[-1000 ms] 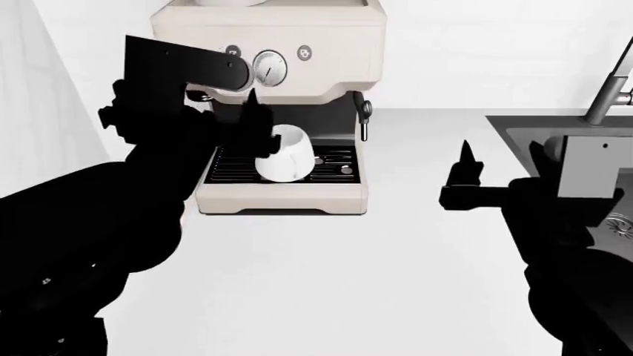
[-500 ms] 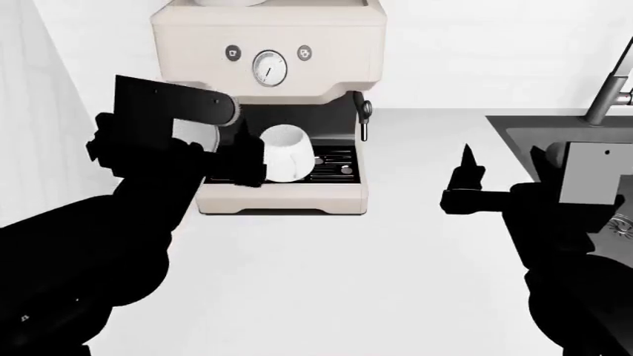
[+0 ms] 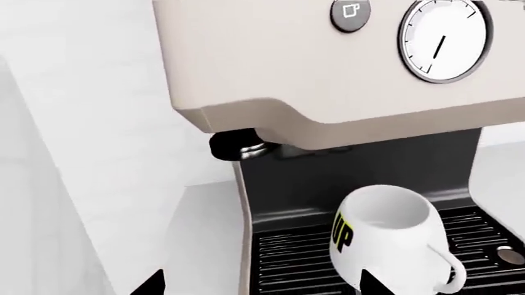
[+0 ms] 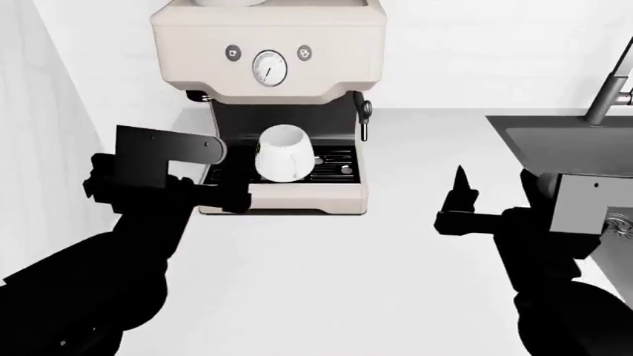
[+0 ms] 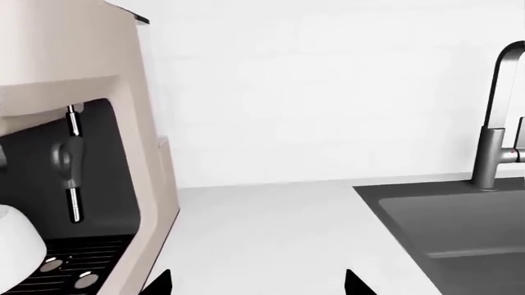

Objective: Press the button on the coffee machine to serve coffee.

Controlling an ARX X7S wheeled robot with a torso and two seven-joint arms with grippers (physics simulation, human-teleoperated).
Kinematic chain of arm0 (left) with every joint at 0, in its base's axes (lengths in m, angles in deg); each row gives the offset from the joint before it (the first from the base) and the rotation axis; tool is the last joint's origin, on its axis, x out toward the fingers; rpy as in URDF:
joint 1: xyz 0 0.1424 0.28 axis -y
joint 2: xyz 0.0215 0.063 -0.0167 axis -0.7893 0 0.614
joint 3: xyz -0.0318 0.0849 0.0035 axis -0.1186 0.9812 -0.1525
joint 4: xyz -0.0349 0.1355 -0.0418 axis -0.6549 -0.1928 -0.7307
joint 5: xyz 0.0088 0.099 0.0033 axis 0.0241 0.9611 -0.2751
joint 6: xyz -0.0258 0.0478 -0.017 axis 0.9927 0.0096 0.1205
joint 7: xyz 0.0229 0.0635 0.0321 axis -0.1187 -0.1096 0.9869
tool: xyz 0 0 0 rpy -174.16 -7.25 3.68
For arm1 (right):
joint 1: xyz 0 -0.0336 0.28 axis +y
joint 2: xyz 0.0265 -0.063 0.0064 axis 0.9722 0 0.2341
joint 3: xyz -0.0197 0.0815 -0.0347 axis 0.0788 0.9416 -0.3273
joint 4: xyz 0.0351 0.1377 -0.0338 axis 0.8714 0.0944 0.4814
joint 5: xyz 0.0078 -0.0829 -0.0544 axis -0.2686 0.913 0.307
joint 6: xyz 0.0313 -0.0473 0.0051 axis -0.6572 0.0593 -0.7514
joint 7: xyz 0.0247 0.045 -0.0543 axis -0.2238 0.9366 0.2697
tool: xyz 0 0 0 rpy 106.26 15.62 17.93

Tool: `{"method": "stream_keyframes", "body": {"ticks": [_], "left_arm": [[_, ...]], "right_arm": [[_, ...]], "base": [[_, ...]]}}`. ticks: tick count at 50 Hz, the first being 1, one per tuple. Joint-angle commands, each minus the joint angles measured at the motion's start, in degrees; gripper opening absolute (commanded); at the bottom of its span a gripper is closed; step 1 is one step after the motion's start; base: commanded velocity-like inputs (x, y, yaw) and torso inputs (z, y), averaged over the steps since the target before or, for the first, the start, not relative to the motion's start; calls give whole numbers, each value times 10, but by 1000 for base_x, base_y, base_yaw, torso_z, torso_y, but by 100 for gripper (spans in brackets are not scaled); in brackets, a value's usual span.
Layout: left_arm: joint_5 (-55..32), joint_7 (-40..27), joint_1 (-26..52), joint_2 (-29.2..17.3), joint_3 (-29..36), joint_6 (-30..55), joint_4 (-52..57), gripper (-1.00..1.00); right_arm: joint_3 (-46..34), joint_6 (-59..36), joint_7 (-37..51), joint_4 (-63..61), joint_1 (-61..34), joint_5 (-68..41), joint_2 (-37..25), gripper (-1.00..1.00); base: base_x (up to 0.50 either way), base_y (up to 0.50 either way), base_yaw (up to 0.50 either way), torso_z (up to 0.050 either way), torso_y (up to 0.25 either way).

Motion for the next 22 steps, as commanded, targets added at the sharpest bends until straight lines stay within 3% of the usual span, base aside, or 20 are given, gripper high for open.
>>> {"method": "stream_keyframes", "body": {"ticks": [1,22], "left_arm": [[68,33,-72,-12,24,-114,-49,100],[93,20,-135,-26,18,-152,-65,100]], "right_arm": [[-1,58,-11,0,61,18,10,100],[-19,76,-15,26,72,38,3,100]], "base": [[0,0,0,0,0],[0,0,0,0,0]]}}
